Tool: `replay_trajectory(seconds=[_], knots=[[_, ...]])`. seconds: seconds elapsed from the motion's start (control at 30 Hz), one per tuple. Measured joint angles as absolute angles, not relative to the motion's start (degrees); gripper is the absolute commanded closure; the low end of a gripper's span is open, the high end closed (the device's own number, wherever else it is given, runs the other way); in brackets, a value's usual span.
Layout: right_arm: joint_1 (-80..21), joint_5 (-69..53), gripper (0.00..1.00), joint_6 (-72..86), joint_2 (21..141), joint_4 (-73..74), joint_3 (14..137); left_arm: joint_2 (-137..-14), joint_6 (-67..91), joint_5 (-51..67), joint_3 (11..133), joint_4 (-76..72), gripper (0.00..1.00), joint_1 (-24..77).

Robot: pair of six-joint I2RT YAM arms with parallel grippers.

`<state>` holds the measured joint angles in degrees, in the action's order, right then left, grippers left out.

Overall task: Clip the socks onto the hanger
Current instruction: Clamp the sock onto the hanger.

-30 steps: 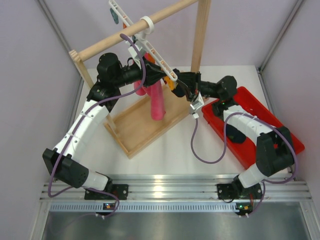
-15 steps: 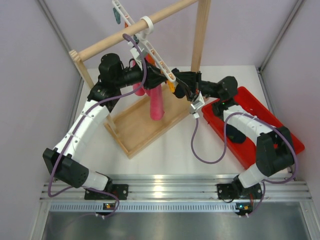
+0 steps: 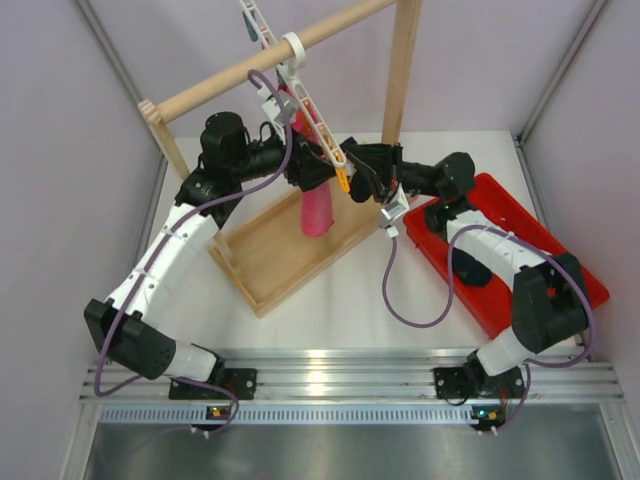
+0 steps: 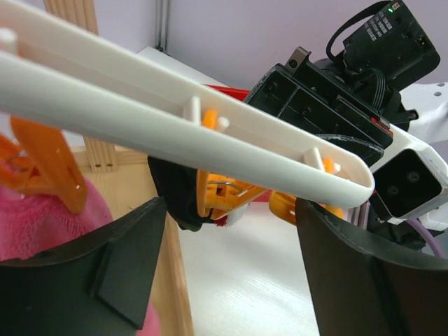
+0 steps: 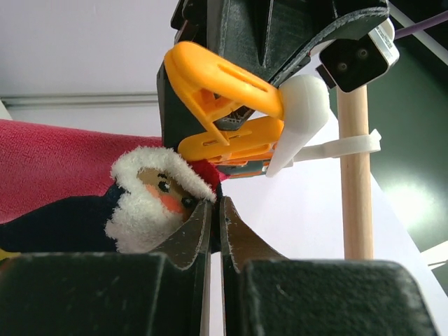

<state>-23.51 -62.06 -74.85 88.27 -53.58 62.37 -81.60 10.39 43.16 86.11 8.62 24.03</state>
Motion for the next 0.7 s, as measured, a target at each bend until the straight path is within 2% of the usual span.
replay_trajectory(seconds=[0.13,0.37,0.47,0.6,0.7], knots=[[-23.51,-62.22,1.00,-75.00,88.27,-53.58,62.37,-79.24,11.29,40.42,83.99,8.54,0.13,23.97],[-23.51,-62.26,1.00,-75.57,88.27,-53.56,62.37,-72.58,13.43,36.40,79.48,8.60,0.12,23.75],[-23.51,-62.28,0.93,-76.05,88.27,-53.54,62.37,-70.54,14.59,35.44,78.41,8.69,0.12,23.73],[-23.51,-62.26,0.70,-76.99,88.27,-53.49,62.26,-69.08,15.88,34.81,77.71,8.80,0.12,23.73],[-23.53,-62.26,0.57,-77.84,88.23,-53.52,61.54,-68.47,16.60,34.33,77.08,8.86,0.12,23.70]])
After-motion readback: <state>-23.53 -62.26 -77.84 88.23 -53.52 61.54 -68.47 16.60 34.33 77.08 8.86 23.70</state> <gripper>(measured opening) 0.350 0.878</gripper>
